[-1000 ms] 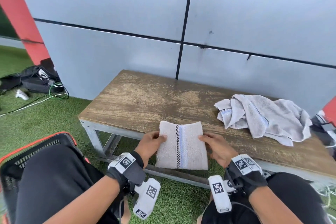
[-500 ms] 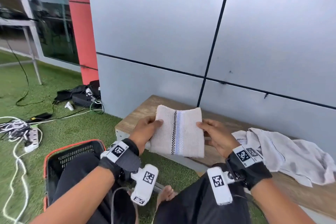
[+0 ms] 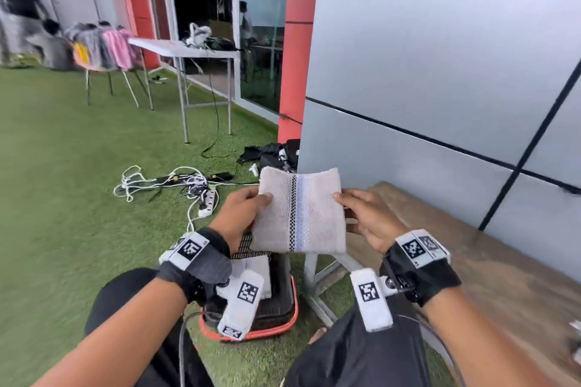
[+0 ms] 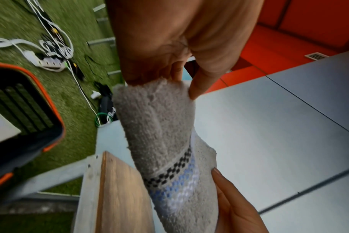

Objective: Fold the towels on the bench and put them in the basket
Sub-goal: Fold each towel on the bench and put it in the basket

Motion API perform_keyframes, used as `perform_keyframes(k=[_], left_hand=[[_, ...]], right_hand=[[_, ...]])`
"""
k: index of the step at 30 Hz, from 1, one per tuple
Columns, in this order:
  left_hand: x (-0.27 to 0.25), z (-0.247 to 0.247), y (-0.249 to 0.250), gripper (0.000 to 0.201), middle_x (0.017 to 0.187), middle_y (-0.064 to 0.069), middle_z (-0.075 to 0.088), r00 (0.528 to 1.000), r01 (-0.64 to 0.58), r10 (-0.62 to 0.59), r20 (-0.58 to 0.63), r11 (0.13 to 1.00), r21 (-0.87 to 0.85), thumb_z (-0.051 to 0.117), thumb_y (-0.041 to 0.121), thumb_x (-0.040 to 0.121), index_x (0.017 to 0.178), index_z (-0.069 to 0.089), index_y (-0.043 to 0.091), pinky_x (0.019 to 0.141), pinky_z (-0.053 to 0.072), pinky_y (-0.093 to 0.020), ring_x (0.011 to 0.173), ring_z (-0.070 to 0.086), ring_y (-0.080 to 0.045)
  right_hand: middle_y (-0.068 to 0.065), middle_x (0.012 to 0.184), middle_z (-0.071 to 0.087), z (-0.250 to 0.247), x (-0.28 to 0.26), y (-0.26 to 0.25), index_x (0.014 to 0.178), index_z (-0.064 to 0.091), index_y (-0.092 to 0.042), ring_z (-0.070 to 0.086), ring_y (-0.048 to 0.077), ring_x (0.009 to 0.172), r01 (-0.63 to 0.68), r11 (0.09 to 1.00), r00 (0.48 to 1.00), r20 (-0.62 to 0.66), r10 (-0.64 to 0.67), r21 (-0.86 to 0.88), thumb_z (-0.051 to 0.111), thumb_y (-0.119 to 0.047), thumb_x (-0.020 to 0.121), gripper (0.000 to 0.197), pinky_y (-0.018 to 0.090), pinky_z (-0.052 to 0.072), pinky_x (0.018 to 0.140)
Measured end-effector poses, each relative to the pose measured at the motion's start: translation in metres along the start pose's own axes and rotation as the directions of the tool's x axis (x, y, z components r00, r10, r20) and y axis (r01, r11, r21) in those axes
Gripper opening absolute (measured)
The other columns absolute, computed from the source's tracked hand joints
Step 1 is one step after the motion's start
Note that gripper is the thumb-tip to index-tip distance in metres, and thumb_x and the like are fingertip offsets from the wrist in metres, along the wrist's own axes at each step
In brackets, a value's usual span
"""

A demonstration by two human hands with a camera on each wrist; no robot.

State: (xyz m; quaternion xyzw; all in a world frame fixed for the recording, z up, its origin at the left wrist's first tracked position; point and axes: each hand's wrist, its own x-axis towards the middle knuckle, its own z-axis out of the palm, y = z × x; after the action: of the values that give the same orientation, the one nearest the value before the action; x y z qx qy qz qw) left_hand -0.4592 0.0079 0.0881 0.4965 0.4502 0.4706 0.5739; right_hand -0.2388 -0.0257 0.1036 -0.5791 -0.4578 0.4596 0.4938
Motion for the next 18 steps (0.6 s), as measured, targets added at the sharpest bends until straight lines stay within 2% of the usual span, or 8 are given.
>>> perform_keyframes(k=[4,7,8,11,14,16,17,18], left_hand=[[0.01,-0.034,-0.02,0.012,0.086,-0.005,0.066,0.993,0.054,-0.053,-0.104,0.999,0.002,0.053,0.01,0.093,0.103,0.06,0.006,0.044,0.047,-0.016,0.058,0.064,-0.007],[0.025,-0.055,-0.05,0.01,0.085,-0.006,0.066,0.982,0.116,-0.11,-0.154,0.993,0.026,0.053,0.009,0.093,0.099,0.061,0.008,0.044,0.047,-0.017,0.057,0.064,-0.007],[0.031,-0.062,-0.063,0.009,0.084,-0.005,0.066,0.975,0.147,-0.141,-0.17,0.989,0.023,0.053,0.009,0.093,0.097,0.061,0.008,0.045,0.048,-0.017,0.057,0.064,-0.007],[0.053,-0.078,-0.105,0.012,0.088,-0.009,0.066,0.944,0.267,-0.267,-0.194,0.963,-0.027,0.055,0.011,0.092,0.1,0.061,0.006,0.057,0.051,-0.025,0.069,0.063,-0.017],[0.079,-0.094,-0.15,0.02,0.1,-0.016,0.066,0.885,0.394,-0.402,-0.235,0.916,-0.083,0.058,0.013,0.09,0.108,0.06,0.004,0.07,0.049,-0.032,0.082,0.061,-0.025],[0.099,-0.104,-0.183,0.018,0.097,-0.016,0.068,0.852,0.457,-0.457,-0.257,0.887,-0.062,0.058,0.013,0.09,0.105,0.062,0.005,0.071,0.051,-0.032,0.08,0.063,-0.024],[0.109,-0.108,-0.198,0.013,0.09,-0.014,0.069,0.836,0.489,-0.48,-0.266,0.872,-0.036,0.056,0.011,0.091,0.101,0.063,0.005,0.068,0.051,-0.031,0.076,0.063,-0.023],[0.123,-0.111,-0.217,0.011,0.085,-0.012,0.068,0.818,0.521,-0.504,-0.276,0.853,-0.012,0.055,0.009,0.091,0.096,0.064,0.005,0.067,0.052,-0.031,0.074,0.064,-0.023]], right_hand=[[0.007,0.098,0.068,0.038,0.031,0.019,0.109,0.064,-0.011,0.063,0.02,0.083,-0.051,0.999,0.996,0.079,0.052,-0.014,0.061,-0.018,0.089,0.022,0.032,0.051,0.067],[0.006,0.104,0.069,0.061,0.058,0.049,0.105,0.065,-0.015,0.063,0.022,0.095,-0.116,0.991,0.988,0.1,0.122,-0.064,0.064,-0.025,0.085,0.022,0.043,0.051,0.086],[0.004,0.104,0.069,0.068,0.068,0.062,0.103,0.066,-0.017,0.063,0.023,0.097,-0.151,0.985,0.981,0.106,0.16,-0.086,0.065,-0.028,0.083,0.022,0.046,0.05,0.089],[0.005,0.095,0.069,0.088,0.095,0.097,0.096,0.066,-0.016,0.064,0.021,0.086,-0.268,0.961,0.956,0.107,0.274,-0.062,0.062,-0.022,0.087,0.012,0.042,0.053,0.078],[0.005,0.095,0.068,0.107,0.126,0.137,0.092,0.066,-0.015,0.063,0.021,0.089,-0.375,0.922,0.917,0.109,0.384,-0.093,0.058,-0.02,0.09,0.01,0.04,0.051,0.081],[0.003,0.091,0.066,0.12,0.145,0.169,0.083,0.064,-0.019,0.061,0.02,0.089,-0.44,0.885,0.886,0.089,0.456,-0.155,0.057,-0.02,0.09,0.01,0.04,0.05,0.085],[0.004,0.089,0.064,0.125,0.155,0.184,0.083,0.065,-0.016,0.06,0.02,0.085,-0.476,0.861,0.867,0.067,0.494,-0.181,0.056,-0.02,0.09,0.012,0.039,0.05,0.085],[0.01,0.088,0.064,0.132,0.168,0.204,0.087,0.066,-0.008,0.058,0.021,0.081,-0.507,0.838,0.85,0.048,0.525,-0.2,0.055,-0.02,0.09,0.016,0.038,0.049,0.081]])
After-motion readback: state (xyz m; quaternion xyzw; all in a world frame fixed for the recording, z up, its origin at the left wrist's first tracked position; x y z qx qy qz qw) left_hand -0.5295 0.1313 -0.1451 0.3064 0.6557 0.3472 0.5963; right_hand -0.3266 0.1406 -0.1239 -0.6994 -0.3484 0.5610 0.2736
